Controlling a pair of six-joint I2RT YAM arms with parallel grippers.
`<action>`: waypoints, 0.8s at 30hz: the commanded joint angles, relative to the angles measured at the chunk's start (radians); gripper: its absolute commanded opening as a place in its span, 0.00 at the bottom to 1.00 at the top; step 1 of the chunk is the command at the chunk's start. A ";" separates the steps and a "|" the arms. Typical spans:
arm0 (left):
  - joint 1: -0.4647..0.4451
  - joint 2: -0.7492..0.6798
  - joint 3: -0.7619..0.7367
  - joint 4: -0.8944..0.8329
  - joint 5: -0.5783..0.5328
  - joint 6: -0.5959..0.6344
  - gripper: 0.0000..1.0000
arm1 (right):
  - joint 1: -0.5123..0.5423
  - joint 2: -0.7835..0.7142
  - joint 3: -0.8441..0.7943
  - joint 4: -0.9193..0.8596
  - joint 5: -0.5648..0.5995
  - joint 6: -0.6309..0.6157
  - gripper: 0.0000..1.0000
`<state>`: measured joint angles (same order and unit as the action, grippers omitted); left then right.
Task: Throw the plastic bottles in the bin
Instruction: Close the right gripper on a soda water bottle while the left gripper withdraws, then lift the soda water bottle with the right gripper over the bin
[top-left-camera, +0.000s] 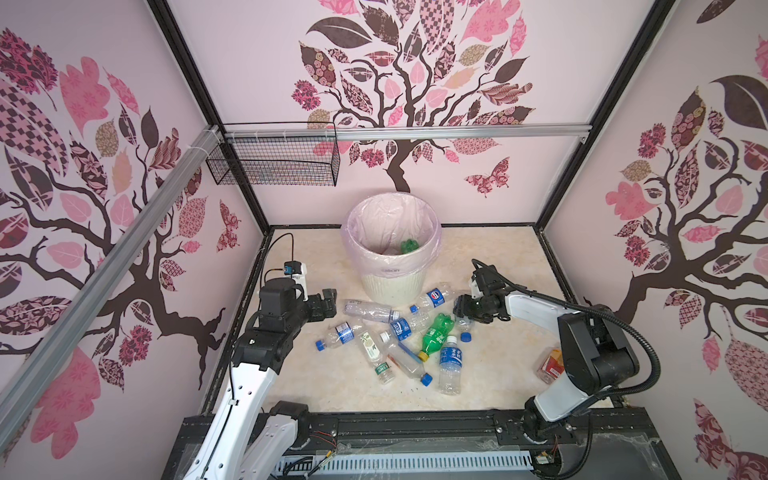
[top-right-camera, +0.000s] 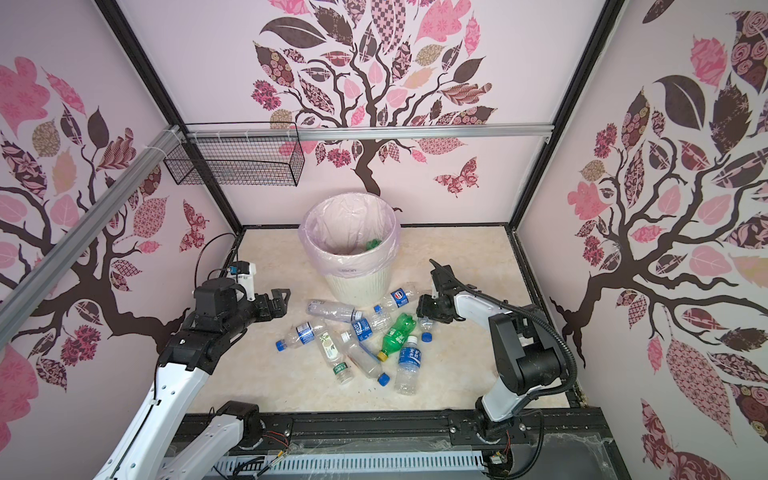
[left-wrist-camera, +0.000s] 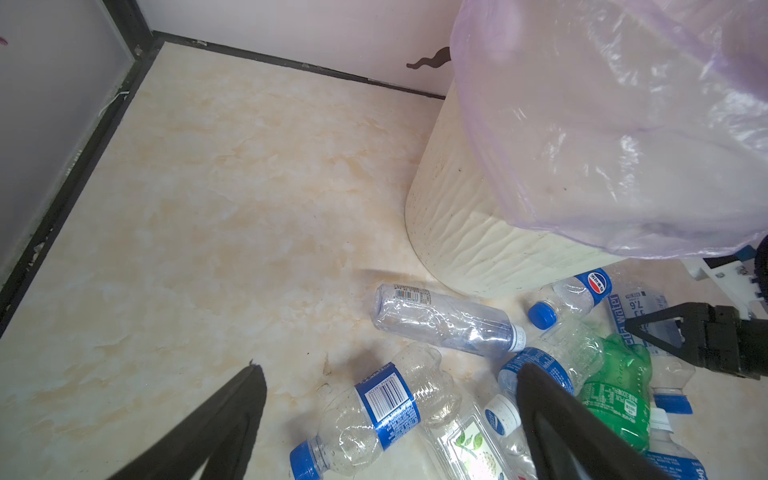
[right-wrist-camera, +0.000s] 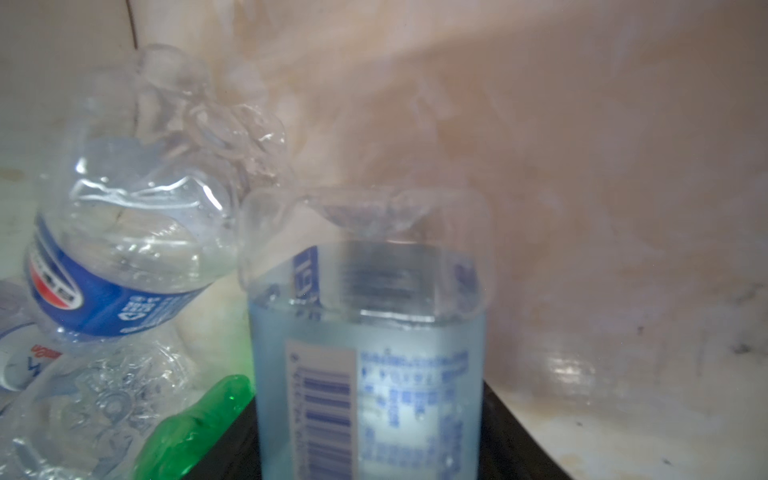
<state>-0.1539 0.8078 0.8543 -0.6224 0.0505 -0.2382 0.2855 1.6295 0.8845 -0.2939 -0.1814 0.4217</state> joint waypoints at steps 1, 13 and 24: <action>0.002 -0.013 -0.030 0.009 -0.012 0.008 0.98 | 0.000 0.025 0.014 -0.026 0.044 -0.008 0.58; 0.001 0.006 -0.036 0.027 -0.018 0.011 0.98 | 0.001 -0.097 0.032 -0.100 0.184 -0.052 0.50; 0.001 0.016 -0.032 0.026 -0.005 0.007 0.98 | -0.002 -0.292 0.146 -0.181 0.270 -0.102 0.50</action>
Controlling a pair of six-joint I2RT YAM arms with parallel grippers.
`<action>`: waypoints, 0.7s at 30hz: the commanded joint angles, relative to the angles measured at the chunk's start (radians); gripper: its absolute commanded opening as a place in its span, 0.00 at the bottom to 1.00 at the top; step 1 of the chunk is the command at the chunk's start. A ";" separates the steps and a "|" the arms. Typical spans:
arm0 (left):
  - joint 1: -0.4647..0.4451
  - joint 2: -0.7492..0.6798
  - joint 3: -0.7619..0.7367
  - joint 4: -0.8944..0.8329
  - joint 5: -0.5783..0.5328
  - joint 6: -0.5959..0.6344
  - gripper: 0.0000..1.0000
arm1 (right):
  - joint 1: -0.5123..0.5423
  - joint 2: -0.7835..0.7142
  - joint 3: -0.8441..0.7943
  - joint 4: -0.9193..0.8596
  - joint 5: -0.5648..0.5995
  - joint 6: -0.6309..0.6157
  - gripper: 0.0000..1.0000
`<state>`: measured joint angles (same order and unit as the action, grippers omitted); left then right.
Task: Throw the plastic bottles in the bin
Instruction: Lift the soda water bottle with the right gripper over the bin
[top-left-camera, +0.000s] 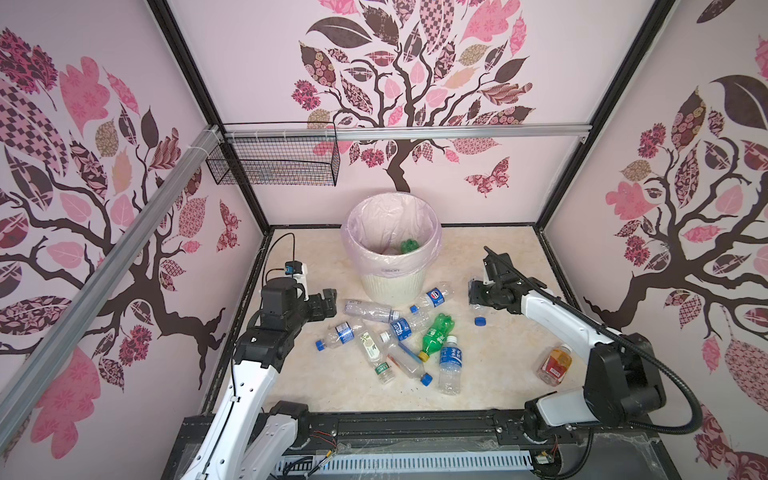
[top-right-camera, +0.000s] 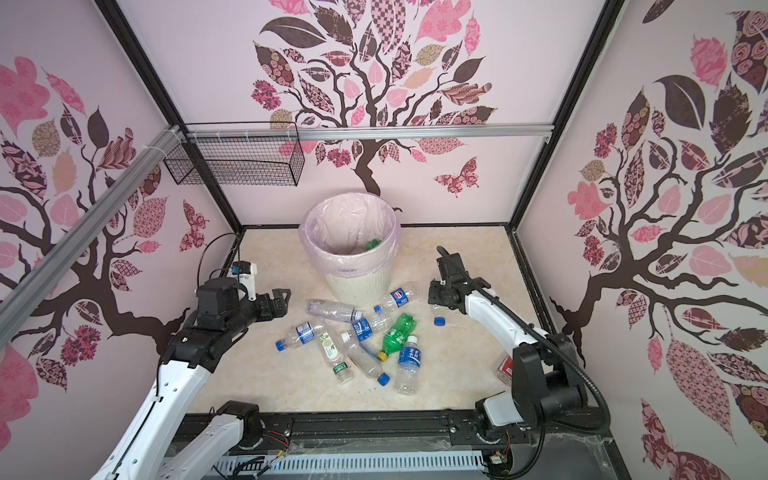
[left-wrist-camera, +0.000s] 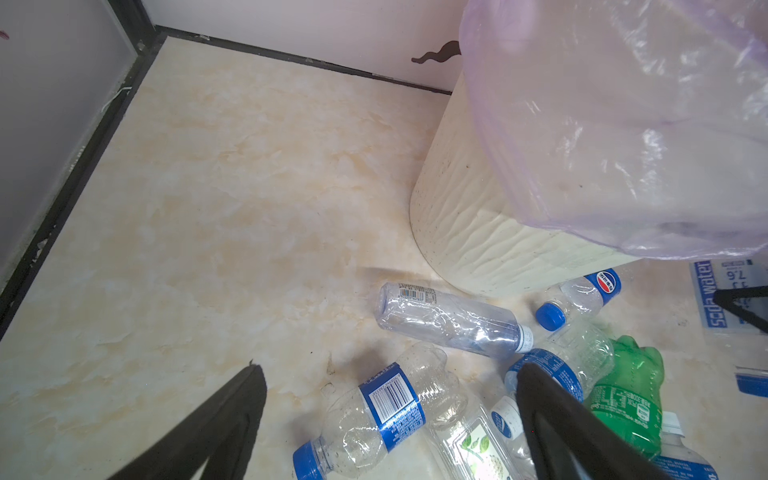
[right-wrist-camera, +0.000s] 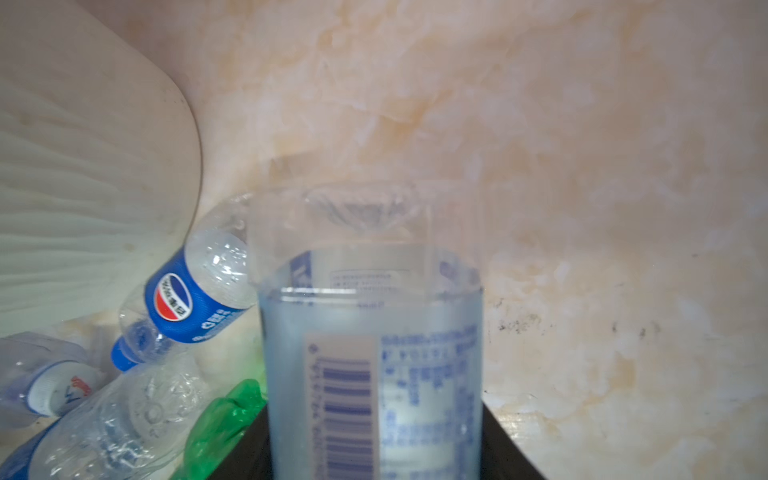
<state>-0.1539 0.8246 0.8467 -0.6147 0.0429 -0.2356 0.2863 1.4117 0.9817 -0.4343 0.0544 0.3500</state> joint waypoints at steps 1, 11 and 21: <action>0.001 -0.001 -0.023 0.017 0.003 0.004 0.98 | -0.003 -0.095 0.055 -0.035 0.029 -0.038 0.49; 0.001 0.005 -0.006 0.014 0.020 0.002 0.98 | -0.003 -0.391 0.025 0.140 -0.052 -0.084 0.45; 0.001 -0.006 -0.002 0.006 0.020 0.002 0.98 | -0.003 -0.570 -0.024 0.304 -0.238 -0.098 0.47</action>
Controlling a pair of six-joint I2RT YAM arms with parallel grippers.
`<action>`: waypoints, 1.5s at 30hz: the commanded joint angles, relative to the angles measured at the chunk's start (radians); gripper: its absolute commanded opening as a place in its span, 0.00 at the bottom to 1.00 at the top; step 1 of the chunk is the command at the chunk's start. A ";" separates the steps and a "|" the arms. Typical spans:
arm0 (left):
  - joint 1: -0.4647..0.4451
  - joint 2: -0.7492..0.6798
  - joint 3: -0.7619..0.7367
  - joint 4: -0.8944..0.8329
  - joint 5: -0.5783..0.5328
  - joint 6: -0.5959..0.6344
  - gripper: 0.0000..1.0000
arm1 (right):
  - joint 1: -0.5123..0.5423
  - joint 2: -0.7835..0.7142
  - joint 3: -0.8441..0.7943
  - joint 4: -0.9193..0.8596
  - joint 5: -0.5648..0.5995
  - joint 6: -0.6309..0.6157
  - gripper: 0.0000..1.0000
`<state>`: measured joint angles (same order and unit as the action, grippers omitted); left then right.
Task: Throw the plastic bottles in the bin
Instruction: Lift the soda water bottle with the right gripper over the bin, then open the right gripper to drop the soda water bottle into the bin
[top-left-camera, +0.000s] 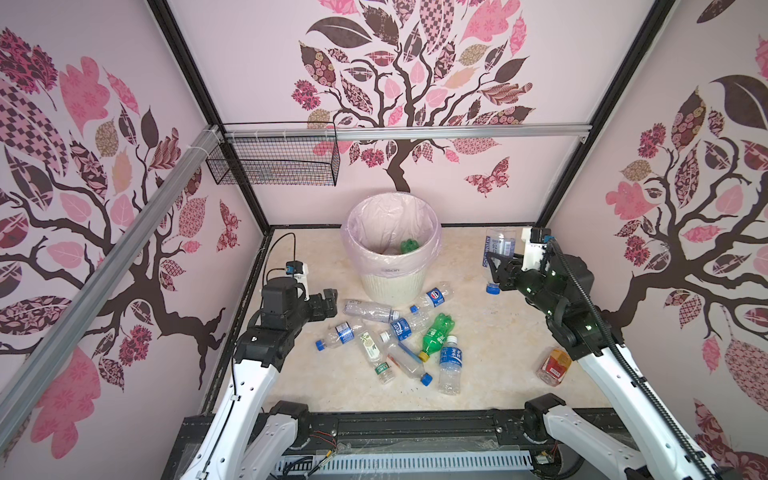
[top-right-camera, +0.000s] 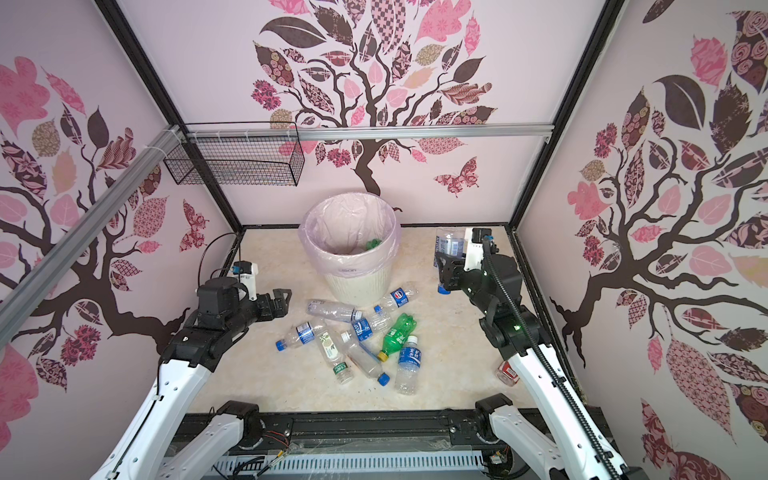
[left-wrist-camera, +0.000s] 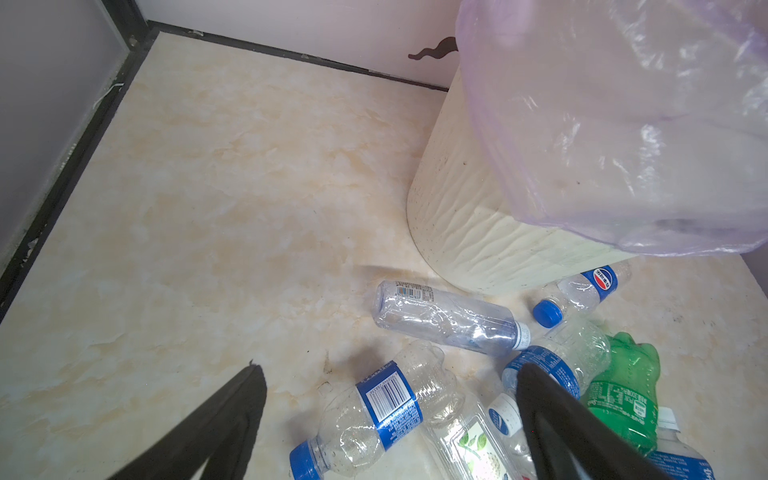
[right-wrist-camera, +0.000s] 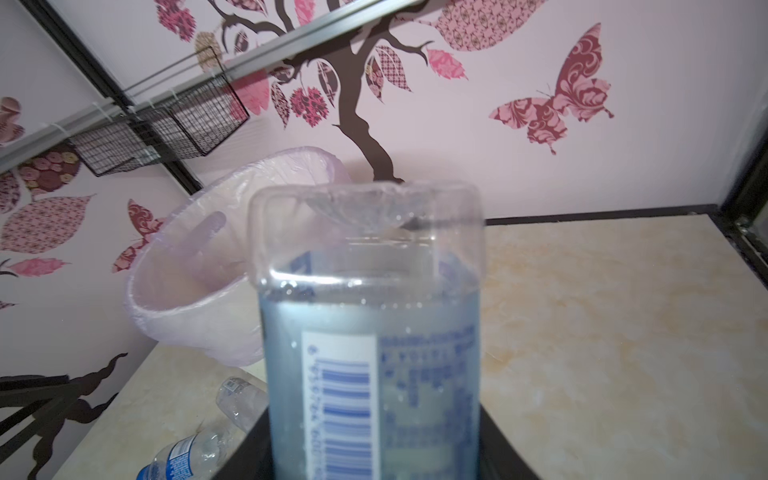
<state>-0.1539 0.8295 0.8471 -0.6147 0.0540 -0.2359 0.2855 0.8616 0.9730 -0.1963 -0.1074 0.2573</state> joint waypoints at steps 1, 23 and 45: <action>0.001 -0.012 -0.001 0.005 0.009 0.001 0.98 | -0.002 -0.024 -0.016 0.069 -0.084 -0.002 0.47; 0.001 -0.031 -0.031 0.003 0.040 -0.028 0.97 | 0.019 0.373 0.355 0.138 -0.377 -0.012 0.47; 0.001 0.039 0.022 -0.072 0.037 0.040 0.97 | 0.106 0.521 0.562 -0.106 -0.164 -0.095 0.88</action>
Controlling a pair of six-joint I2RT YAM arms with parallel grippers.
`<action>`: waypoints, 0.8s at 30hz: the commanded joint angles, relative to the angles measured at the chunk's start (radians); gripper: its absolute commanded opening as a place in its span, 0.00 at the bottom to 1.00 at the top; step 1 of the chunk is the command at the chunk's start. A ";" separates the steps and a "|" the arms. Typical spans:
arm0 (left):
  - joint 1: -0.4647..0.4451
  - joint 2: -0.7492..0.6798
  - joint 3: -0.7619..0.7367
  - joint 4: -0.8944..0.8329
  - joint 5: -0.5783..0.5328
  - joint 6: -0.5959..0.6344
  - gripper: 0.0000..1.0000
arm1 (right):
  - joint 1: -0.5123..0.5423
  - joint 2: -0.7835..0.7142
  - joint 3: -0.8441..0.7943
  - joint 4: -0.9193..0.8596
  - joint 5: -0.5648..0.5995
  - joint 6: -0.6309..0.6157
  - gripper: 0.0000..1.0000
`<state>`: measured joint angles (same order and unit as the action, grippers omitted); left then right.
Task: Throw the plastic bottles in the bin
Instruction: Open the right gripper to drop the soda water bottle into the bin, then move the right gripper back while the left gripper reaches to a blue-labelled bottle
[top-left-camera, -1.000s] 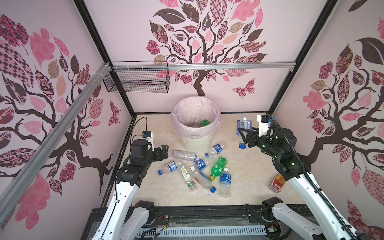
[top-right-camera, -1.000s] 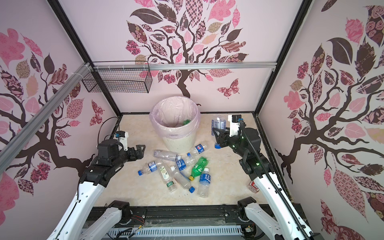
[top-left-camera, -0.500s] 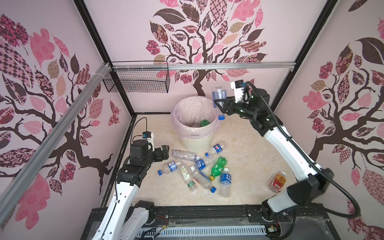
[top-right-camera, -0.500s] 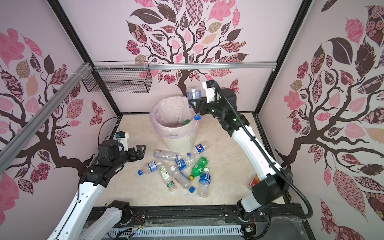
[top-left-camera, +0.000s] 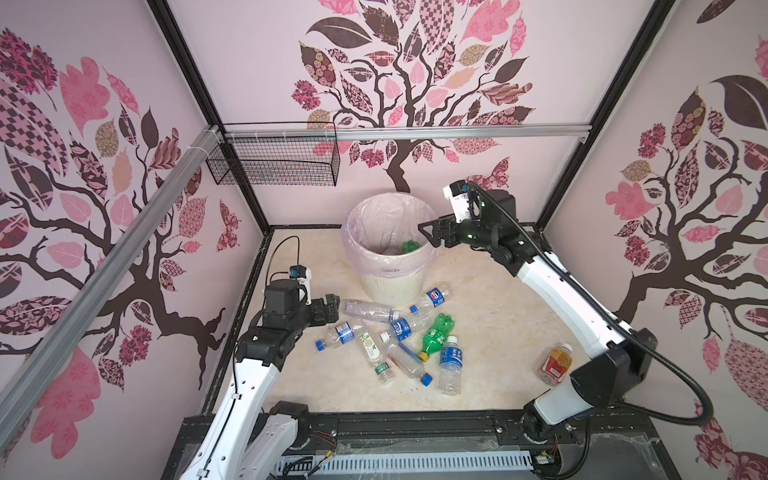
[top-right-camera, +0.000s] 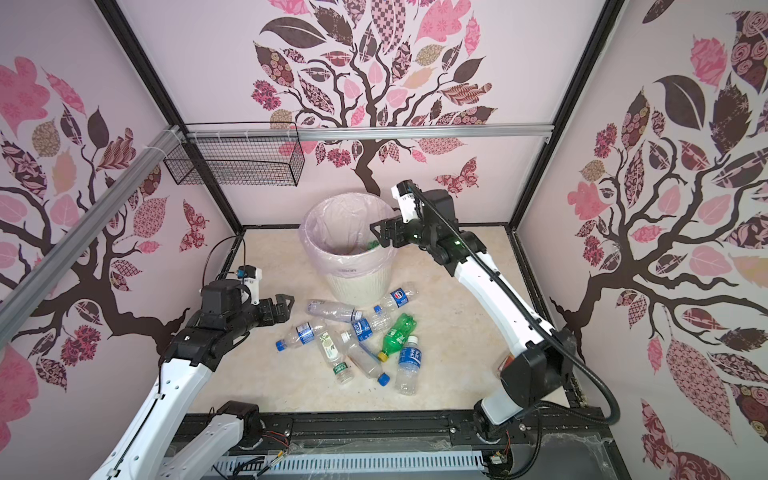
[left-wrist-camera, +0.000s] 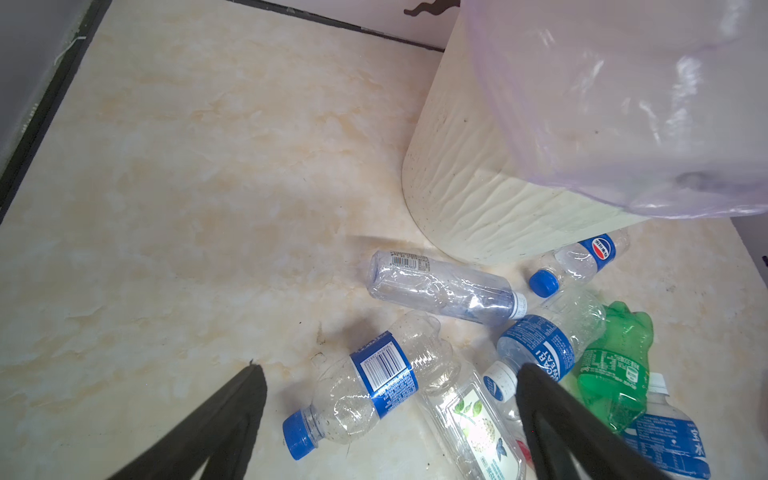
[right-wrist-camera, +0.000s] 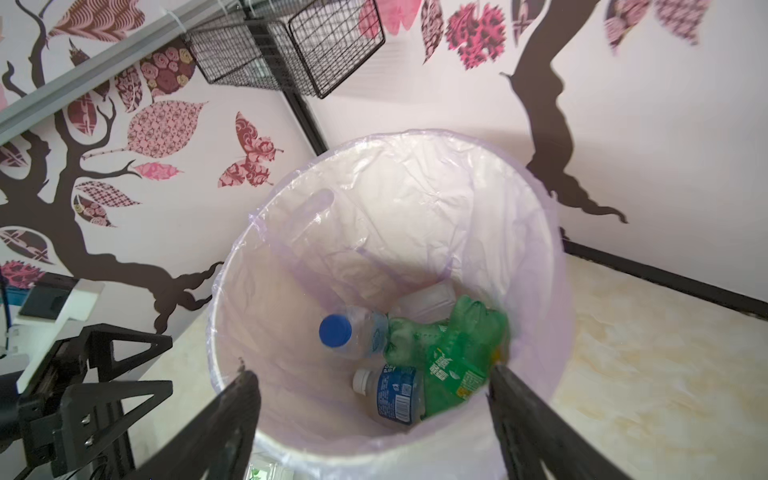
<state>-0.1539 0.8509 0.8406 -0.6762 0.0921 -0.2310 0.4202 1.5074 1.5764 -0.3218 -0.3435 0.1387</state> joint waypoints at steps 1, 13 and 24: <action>0.001 0.035 0.035 -0.022 0.000 0.050 0.97 | -0.046 -0.165 -0.092 0.022 0.109 0.048 0.88; -0.020 0.292 0.112 -0.131 0.029 0.193 0.97 | -0.175 -0.420 -0.612 0.068 0.257 0.259 0.90; -0.128 0.457 0.116 -0.136 0.014 0.255 0.94 | -0.175 -0.441 -0.714 0.105 0.264 0.286 0.92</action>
<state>-0.2768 1.2793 0.9134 -0.7994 0.1165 -0.0097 0.2436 1.0912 0.8497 -0.2478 -0.0956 0.4126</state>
